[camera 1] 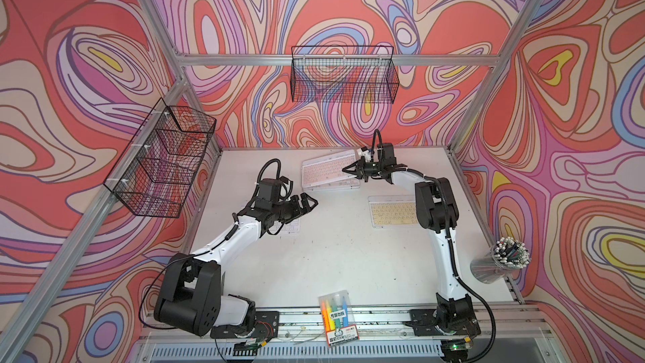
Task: Stack the numeric keypads
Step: Place the numeric keypad at the numeric keypad.
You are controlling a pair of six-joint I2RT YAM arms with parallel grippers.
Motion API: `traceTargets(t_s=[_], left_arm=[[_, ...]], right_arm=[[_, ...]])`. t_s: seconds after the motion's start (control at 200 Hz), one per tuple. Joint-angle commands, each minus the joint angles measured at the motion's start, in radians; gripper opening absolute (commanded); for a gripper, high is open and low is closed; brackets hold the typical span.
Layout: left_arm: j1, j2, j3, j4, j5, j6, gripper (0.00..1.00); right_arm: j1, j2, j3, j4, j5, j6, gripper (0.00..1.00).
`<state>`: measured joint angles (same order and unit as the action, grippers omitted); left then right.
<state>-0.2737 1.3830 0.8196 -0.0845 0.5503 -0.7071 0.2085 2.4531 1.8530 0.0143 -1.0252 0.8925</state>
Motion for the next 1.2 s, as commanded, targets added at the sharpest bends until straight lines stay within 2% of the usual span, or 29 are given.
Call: traceTargets(t_s=[0.0,0.461,0.666,0.831,1.192], left_arm=[[0.006,0.025,-0.015,0.006,0.012,0.01,0.88],[0.005,0.058,-0.014,0.025,0.02,0.004,0.88],[0.005,0.057,-0.021,0.022,0.015,0.006,0.89],[0.007,0.062,-0.018,0.026,0.017,0.004,0.89],[0.006,0.058,-0.027,0.023,0.013,0.01,0.89]], right_arm=[[-0.012,0.017,0.013,0.055,-0.052,0.012,0.0],[-0.014,0.059,0.008,0.058,-0.078,0.019,0.0],[-0.015,0.068,0.019,-0.04,-0.036,-0.048,0.0],[-0.015,0.052,0.039,-0.16,0.024,-0.123,0.22],[-0.014,0.063,0.142,-0.354,0.115,-0.225,0.34]])
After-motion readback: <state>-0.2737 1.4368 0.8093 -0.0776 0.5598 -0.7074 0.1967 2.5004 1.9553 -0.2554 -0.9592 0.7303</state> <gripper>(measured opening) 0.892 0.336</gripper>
